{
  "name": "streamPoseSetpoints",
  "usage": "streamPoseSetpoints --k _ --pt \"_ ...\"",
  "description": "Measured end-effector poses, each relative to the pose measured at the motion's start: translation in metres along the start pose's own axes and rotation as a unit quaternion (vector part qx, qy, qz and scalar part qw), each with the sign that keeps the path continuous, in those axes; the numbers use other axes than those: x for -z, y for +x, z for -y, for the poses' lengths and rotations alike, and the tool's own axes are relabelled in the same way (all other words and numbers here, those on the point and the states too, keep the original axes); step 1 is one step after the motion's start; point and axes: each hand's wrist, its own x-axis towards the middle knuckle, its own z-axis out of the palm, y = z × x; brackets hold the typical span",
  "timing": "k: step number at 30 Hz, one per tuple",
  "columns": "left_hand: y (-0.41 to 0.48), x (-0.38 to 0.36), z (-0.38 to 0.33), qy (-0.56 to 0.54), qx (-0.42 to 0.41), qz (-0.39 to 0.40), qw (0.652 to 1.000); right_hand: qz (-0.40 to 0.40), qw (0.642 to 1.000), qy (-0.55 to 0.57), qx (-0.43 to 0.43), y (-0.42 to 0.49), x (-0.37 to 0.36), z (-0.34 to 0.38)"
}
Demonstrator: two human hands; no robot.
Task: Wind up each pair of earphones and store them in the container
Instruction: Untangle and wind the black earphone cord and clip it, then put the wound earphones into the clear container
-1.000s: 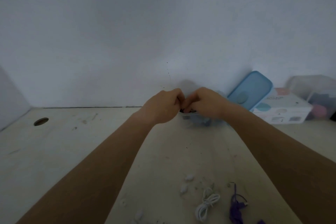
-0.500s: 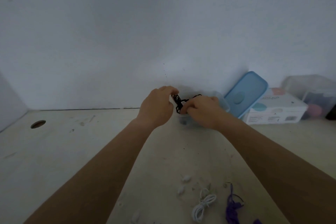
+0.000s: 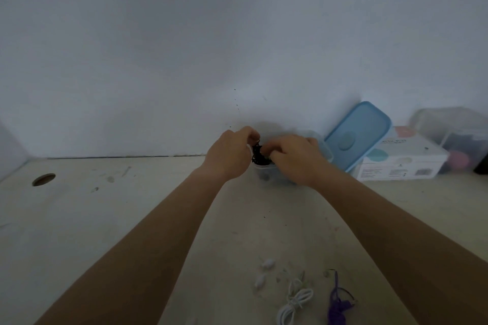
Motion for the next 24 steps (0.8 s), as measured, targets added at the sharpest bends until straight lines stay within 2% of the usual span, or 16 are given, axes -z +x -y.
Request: streamPoseSetpoints --k 6,8,10,13,16,20,24 --pt "0.002 0.003 -0.010 0.135 -0.022 0.034 0.990 0.067 0.993 -0.093 0.026 -0.001 -0.002 -0.002" --pt "0.002 0.006 -0.013 0.144 -0.026 0.049 0.988 0.078 0.992 -0.095 0.020 -0.001 0.000 -0.001" --pt "0.000 0.008 -0.012 0.103 -0.026 0.039 0.994 0.094 0.989 -0.116 0.018 0.000 0.001 0.001" --pt "-0.011 0.011 -0.007 0.010 -0.019 -0.040 0.999 0.096 0.986 -0.134 0.020 0.001 0.000 0.003" --pt "-0.025 0.014 -0.003 -0.031 -0.005 -0.083 0.996 0.045 0.996 -0.073 0.008 -0.002 0.000 0.005" --pt "-0.045 0.023 -0.004 -0.053 0.025 -0.082 0.995 -0.023 0.997 -0.070 0.011 -0.012 0.005 0.012" --pt "-0.073 0.033 -0.015 -0.070 0.035 -0.053 0.996 -0.040 0.999 -0.032 -0.006 -0.032 0.019 0.026"
